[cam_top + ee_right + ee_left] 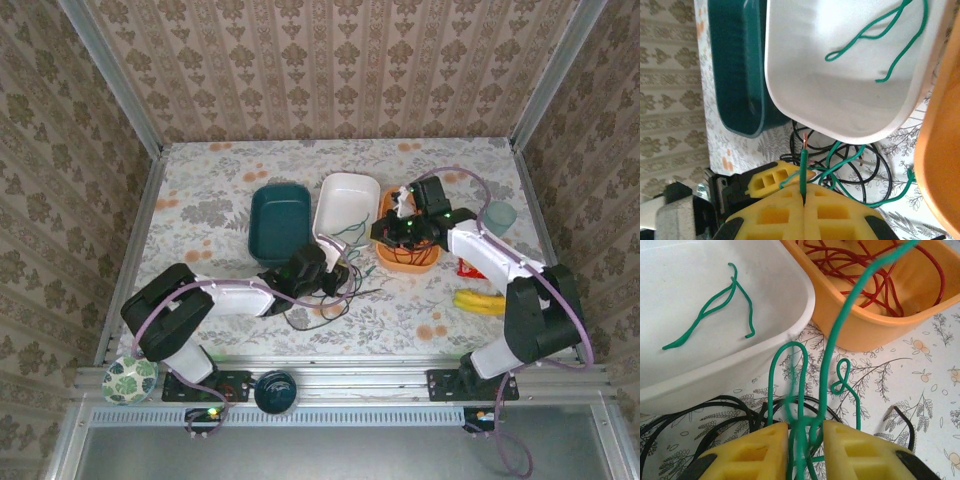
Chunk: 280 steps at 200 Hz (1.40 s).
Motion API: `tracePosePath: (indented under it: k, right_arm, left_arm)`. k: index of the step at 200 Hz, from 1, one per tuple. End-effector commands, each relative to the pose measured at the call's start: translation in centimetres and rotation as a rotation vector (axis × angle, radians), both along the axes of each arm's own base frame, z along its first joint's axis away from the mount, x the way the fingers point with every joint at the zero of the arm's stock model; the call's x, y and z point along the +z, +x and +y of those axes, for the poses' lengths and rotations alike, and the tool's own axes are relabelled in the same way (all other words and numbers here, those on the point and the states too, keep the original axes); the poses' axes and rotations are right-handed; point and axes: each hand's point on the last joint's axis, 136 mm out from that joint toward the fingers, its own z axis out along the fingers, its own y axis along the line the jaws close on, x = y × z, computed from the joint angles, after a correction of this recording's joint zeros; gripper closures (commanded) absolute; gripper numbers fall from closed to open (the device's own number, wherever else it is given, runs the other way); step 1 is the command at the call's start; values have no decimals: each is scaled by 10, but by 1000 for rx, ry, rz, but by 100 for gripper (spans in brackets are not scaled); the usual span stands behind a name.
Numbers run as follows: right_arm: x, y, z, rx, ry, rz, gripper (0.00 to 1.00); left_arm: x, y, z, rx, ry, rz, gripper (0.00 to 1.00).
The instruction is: Untangle the cables
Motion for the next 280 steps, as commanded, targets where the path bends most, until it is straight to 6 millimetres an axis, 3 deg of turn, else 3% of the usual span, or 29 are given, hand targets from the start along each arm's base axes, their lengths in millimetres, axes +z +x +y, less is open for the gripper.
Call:
tracePosePath:
  k: [1,42,46,64,121,147,173,219,280]
  right_arm:
    - [33,7,-5,-34,93,-64,100]
    - [49,19,-23,-130,190,-89,100]
    - [60,18,-24,-134,200,-120,100]
    - [68,22,-27,-148,208,-146,100]
    - [75,30,-38,-202,202,-165,100]
    - [72,25,-36,-183,204,-143,100]
    - [71,16,-33,-140,195,-126,100]
    - [72,6,-29,-101,221,-97,100]
    - [84,8,-26,-106,266,-97,100]
  left_arm:
    - [-27,-9,15,5,71,74,76]
    - [-30,-9,16,8,76,79,76]
    - [-30,-8,16,9,76,79,76]
    - [-29,-9,16,9,73,76,76]
    - [-27,-10,18,11,63,71,77]
    - [-14,-12,16,-6,29,58,74]
    - [11,-15,14,-31,-48,37,65]
    - [46,-13,15,-48,-115,-19,59]
    - [45,5,-16,-93,-109,-24,62]
